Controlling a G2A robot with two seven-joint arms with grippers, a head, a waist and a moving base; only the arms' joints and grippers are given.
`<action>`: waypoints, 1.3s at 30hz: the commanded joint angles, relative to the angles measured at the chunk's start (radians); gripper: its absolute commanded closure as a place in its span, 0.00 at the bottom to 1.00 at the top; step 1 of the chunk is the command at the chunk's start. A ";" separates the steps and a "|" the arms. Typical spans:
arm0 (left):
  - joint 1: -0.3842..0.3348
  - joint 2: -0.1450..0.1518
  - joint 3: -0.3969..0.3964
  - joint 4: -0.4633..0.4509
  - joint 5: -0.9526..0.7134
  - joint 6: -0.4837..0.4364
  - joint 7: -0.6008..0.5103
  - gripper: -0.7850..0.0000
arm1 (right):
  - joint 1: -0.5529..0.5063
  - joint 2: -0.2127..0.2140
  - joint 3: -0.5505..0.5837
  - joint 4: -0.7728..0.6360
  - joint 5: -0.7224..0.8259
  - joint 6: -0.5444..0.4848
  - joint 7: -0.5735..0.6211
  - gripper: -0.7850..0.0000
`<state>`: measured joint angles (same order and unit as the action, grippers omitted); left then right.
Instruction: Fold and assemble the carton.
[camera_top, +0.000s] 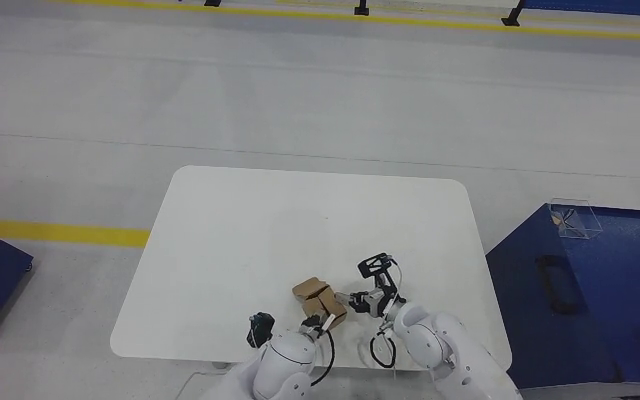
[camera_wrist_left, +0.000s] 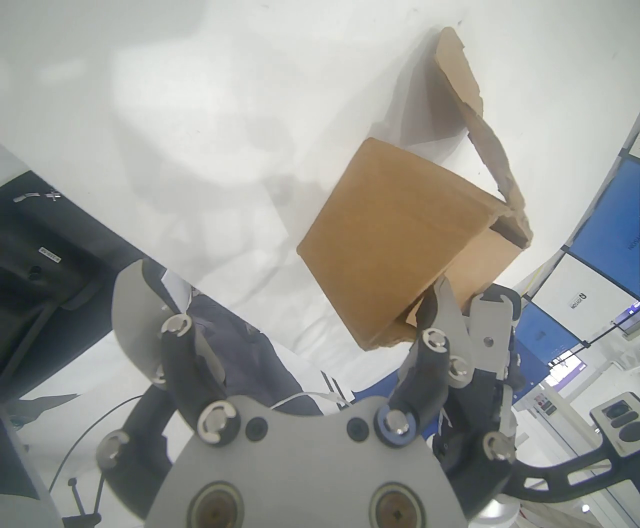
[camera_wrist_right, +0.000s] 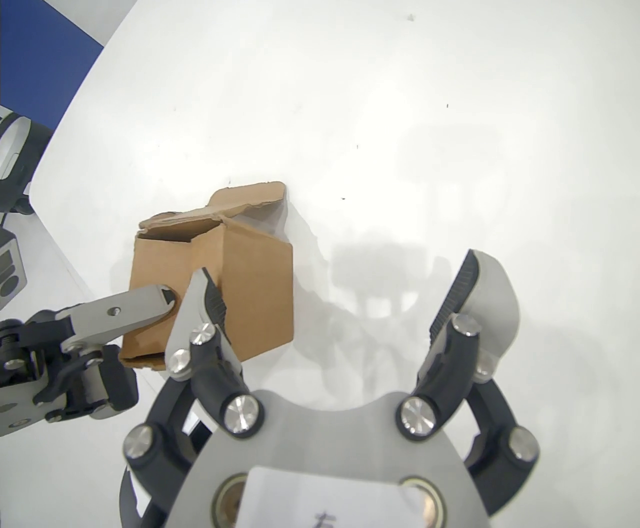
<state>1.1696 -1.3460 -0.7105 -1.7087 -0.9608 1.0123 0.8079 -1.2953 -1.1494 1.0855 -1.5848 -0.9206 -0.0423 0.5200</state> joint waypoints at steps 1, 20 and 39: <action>-0.002 -0.004 -0.005 0.001 0.000 0.000 0.000 0.00 | 0.006 -0.002 -0.005 0.008 -0.003 0.005 0.003 0.00; 0.153 -0.013 -0.115 -0.332 0.164 -0.204 -0.010 0.00 | -0.190 0.053 0.281 -0.100 0.065 -0.296 -0.052 0.00; 0.173 -0.009 -0.125 -0.349 0.192 -0.252 -0.048 0.00 | -0.121 0.034 0.130 0.047 -0.004 -0.295 -0.050 0.00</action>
<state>1.3426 -1.3549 -0.8354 -2.0579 -0.7685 0.7604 0.7599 -1.4287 -1.1129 1.2273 -1.5471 -0.9201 -0.3441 0.4724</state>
